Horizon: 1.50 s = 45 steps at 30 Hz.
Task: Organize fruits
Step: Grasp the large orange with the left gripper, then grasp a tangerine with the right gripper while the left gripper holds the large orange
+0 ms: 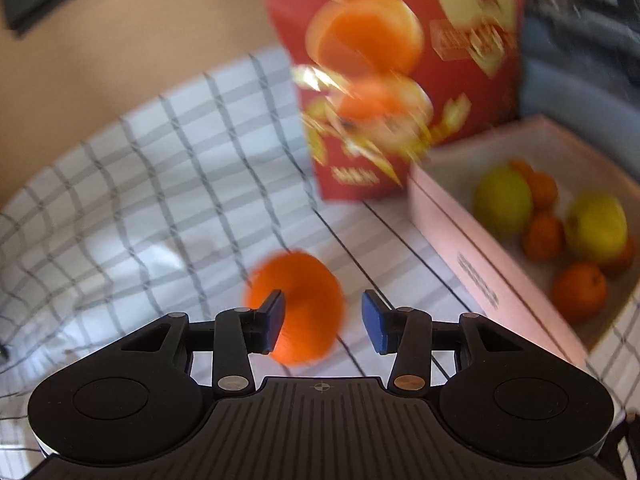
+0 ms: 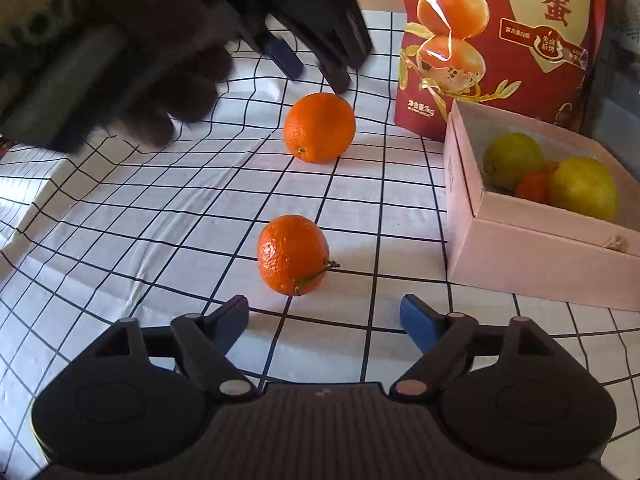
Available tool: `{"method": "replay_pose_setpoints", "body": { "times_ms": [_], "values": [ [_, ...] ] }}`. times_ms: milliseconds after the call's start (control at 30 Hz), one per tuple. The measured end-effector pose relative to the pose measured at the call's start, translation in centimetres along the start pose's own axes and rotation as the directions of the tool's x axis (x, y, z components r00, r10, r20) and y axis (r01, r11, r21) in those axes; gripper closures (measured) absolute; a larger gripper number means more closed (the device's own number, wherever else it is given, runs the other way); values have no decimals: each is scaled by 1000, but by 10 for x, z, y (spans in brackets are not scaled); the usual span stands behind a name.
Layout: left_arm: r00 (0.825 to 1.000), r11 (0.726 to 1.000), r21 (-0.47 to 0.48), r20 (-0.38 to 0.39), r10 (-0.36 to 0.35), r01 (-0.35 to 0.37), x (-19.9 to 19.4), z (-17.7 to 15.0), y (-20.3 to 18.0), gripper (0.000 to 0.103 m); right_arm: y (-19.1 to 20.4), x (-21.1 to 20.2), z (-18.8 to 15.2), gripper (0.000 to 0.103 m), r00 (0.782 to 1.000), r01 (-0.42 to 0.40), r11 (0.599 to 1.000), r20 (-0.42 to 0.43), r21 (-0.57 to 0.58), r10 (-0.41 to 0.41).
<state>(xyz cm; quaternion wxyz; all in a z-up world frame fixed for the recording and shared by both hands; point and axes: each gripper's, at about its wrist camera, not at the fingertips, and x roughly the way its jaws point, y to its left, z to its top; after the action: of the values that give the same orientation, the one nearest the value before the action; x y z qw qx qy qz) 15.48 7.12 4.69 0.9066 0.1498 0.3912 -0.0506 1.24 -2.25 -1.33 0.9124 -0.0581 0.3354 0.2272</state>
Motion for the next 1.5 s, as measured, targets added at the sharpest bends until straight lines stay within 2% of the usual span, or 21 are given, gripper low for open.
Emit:
{"method": "replay_pose_setpoints", "body": {
  "times_ms": [33,100,200,267,300,367,400,467,633,767,800,900,1000,1100,1233,1500],
  "values": [
    [1000,1000,28,19,10,-11,-1,-3,-5,45,1,1,0,13,1000,-6,1000,-3,-4,6],
    [1000,999,42,25,5,-6,-1,-3,-9,46,2,2,0,12,1000,-13,1000,-6,-9,13],
    [998,998,-11,32,-57,57,-1,3,0,46,1,2,0,9,1000,-27,1000,-8,-7,26],
    [997,997,-35,40,-70,72,-2,6,8,49,1,3,1,6,999,-34,999,-10,-8,34],
    [998,999,-26,52,-33,35,-4,6,10,48,1,3,1,6,999,-37,999,-12,-10,36],
    [994,996,12,67,86,-87,-5,7,12,51,2,4,1,4,999,-39,999,-16,-16,39],
    [993,994,17,56,106,-107,-3,7,14,51,2,4,1,4,999,-40,999,-16,-17,40],
    [997,997,-5,13,75,-75,2,5,21,49,3,4,1,3,999,-43,999,-18,-17,43],
    [1000,999,-24,-10,-25,25,7,4,20,48,3,6,1,0,998,-52,998,-23,-22,51],
    [998,998,12,5,-60,60,10,3,9,27,3,6,2,0,998,-53,998,-24,-23,52],
    [998,998,8,6,-65,65,11,3,10,26,3,6,1,0,998,-53,998,-23,-23,52],
    [1000,1000,-11,-13,-28,28,21,2,18,26,3,6,1,0,998,-54,998,-23,-22,53],
    [999,997,-72,-51,-15,11,35,1,35,26,3,6,1,0,998,-53,998,-19,-17,53],
    [994,986,-162,-95,-55,39,47,-2,54,27,3,6,1,0,998,-53,998,-19,-16,53],
    [988,966,-238,-86,-128,105,55,-6,66,28,4,6,1,0,999,-47,999,-21,-21,47],
    [983,936,-323,-64,-170,140,53,-10,76,29,5,7,1,0,999,-42,999,-23,-30,42]
  ]
}}
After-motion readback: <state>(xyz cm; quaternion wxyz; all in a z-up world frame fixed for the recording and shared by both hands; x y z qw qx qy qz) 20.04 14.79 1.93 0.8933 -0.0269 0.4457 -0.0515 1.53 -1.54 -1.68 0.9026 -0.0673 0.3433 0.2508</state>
